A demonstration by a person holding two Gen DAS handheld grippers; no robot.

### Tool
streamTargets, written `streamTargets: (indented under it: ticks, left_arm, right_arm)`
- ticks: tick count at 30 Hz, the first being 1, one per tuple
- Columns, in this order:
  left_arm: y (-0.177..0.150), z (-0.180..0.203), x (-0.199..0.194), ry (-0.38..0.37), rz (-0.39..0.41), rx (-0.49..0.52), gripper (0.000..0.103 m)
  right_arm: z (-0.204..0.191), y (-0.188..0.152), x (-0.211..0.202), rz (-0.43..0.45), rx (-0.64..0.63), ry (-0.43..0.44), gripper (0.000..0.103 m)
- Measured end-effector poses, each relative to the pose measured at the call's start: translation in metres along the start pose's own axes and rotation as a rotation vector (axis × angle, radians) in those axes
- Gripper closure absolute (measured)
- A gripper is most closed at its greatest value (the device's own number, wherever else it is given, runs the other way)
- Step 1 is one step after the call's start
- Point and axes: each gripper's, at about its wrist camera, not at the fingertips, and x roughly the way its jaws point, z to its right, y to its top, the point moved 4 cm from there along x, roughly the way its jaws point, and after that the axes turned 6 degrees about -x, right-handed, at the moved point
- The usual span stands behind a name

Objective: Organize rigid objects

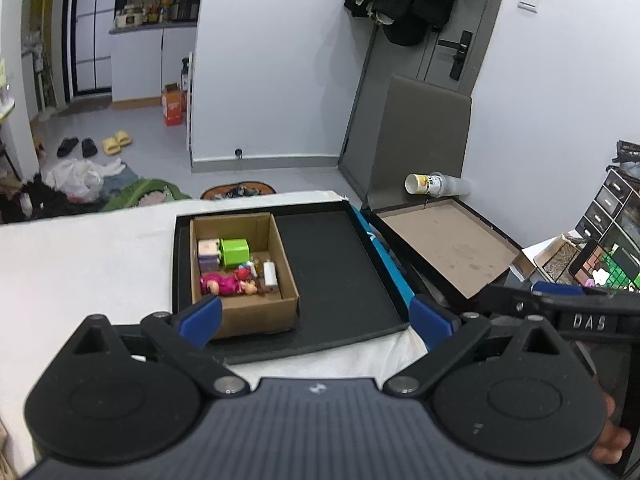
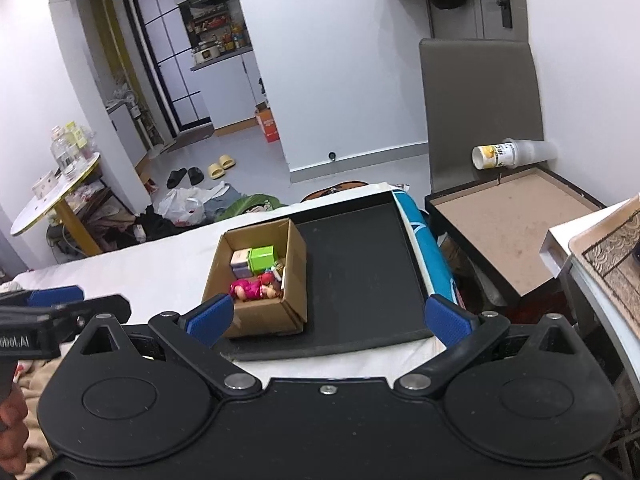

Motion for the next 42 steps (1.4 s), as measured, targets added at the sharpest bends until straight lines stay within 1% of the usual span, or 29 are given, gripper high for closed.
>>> streamTargets:
  ticks: [3, 6, 9, 17, 22, 26, 42]
  left_arm:
    - [-0.005, -0.005, 0.003, 0.020, -0.007, -0.007, 0.004]
    - [-0.009, -0.006, 0.000, 0.026, -0.002, -0.003, 0.004]
    - [-0.011, -0.007, -0.004, 0.028, 0.006, 0.001, 0.004]
    - [-0.014, -0.003, -0.004, 0.015, 0.000, 0.014, 0.004]
    - [-0.016, -0.003, -0.006, 0.000, 0.001, -0.002, 0.004]
    - [-0.017, -0.002, -0.006, 0.012, 0.001, 0.001, 0.004]
    - [-0.021, 0.001, -0.007, 0.007, 0.000, 0.012, 0.004]
  right_arm:
    - [-0.001, -0.002, 0.000, -0.006, -0.021, -0.028, 0.000]
    - [-0.003, -0.003, 0.000, -0.010, -0.023, -0.012, 0.000]
    - [-0.007, -0.005, 0.000, -0.012, -0.044, -0.017, 0.000]
    - [-0.014, -0.011, 0.003, -0.031, -0.066, -0.009, 0.000]
    - [-0.016, -0.009, 0.001, -0.028, -0.074, -0.006, 0.000]
    - [-0.016, -0.009, 0.000, -0.027, -0.075, -0.011, 0.000]
    - [-0.018, -0.010, -0.005, -0.016, -0.076, -0.022, 0.000]
